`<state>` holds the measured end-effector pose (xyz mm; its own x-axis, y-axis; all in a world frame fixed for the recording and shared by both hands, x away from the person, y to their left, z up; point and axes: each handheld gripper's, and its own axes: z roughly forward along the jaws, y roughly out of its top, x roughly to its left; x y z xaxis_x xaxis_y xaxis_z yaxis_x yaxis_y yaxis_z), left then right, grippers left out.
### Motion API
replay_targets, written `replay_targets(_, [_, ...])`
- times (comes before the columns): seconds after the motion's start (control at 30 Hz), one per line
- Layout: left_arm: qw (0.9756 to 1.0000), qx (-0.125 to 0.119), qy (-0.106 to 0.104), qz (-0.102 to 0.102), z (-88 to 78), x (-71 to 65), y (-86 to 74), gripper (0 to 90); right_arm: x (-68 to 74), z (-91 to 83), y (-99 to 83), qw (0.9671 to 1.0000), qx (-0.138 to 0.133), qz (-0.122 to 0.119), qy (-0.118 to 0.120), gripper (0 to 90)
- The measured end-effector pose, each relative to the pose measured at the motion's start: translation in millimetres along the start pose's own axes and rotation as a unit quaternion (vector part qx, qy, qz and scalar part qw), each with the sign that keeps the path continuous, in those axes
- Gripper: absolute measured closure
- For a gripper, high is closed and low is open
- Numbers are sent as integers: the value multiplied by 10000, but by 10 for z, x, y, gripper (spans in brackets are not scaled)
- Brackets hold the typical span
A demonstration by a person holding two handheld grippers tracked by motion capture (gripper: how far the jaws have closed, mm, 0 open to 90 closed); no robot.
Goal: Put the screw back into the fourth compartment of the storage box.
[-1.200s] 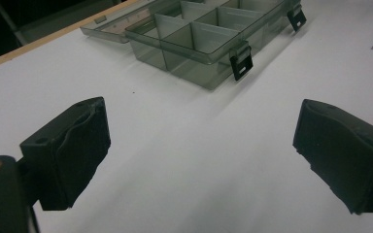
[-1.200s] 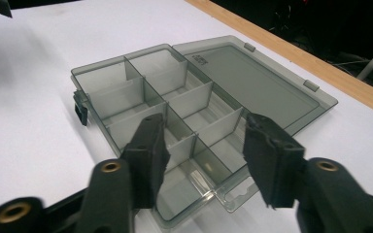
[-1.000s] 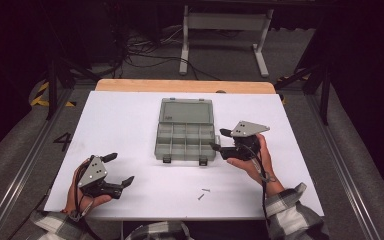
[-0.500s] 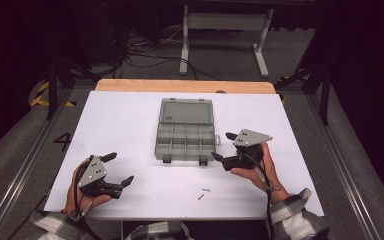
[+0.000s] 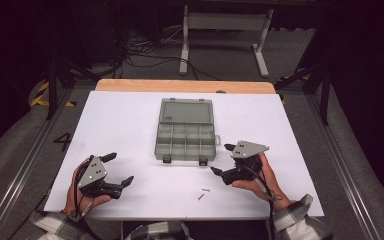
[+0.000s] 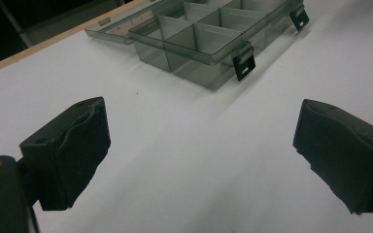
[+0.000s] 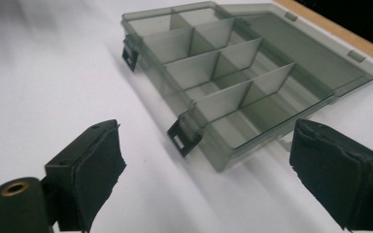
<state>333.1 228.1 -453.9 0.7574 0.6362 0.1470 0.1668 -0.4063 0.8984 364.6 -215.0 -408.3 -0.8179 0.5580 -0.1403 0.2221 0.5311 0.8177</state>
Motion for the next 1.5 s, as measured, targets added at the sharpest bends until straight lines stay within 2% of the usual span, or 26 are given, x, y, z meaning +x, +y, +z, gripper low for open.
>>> replay_targets(0.27, [10000, 5, -15, 34, -4, 0, 2, 68, 141, 63, -126, 9993, 291, -48, 248, 126])
replay_targets(0.37, [10000, 4, -12, 18, -6, -4, 2, 68, 194, 93, -179, 9984, 391, -13, 419, 150])
replay_targets(0.5, [10000, 7, -11, 37, -7, 0, 3, 68, 247, 135, -242, 9970, 575, 5, 513, 200])
replay_targets(0.67, [10000, -13, -10, 12, -10, -3, 4, 67, 313, 193, -295, 9944, 738, -84, 749, 308])
replay_targets(0.7, [10000, -14, -12, 5, -9, -2, 3, 67, 331, 221, -304, 9932, 800, -117, 842, 389])
replay_targets(0.73, [10000, -14, -12, 5, -9, -2, 3, 67, 338, 228, -306, 9923, 826, -114, 912, 428])
replay_targets(0.77, [10000, -13, -11, -3, -9, -4, 2, 67, 338, 228, -306, 9923, 826, -114, 912, 428])
replay_targets(0.93, [10000, 7, -17, 15, -2, -4, 2, 67, 369, 283, -316, 9888, 874, -233, 1183, 605])
replay_targets(1.17, [10000, 35, -20, 26, 4, -7, 3, 67, 393, 312, -285, 9866, 887, -326, 1332, 714])
replay_targets(1.4, [10000, 38, -29, 18, 11, -8, 2, 67, 402, 325, -256, 9843, 988, -354, 1419, 885])
replay_targets(1.5, [10000, 33, -30, 18, 10, -8, 2, 67, 418, 324, -247, 9843, 1019, -393, 1387, 886])
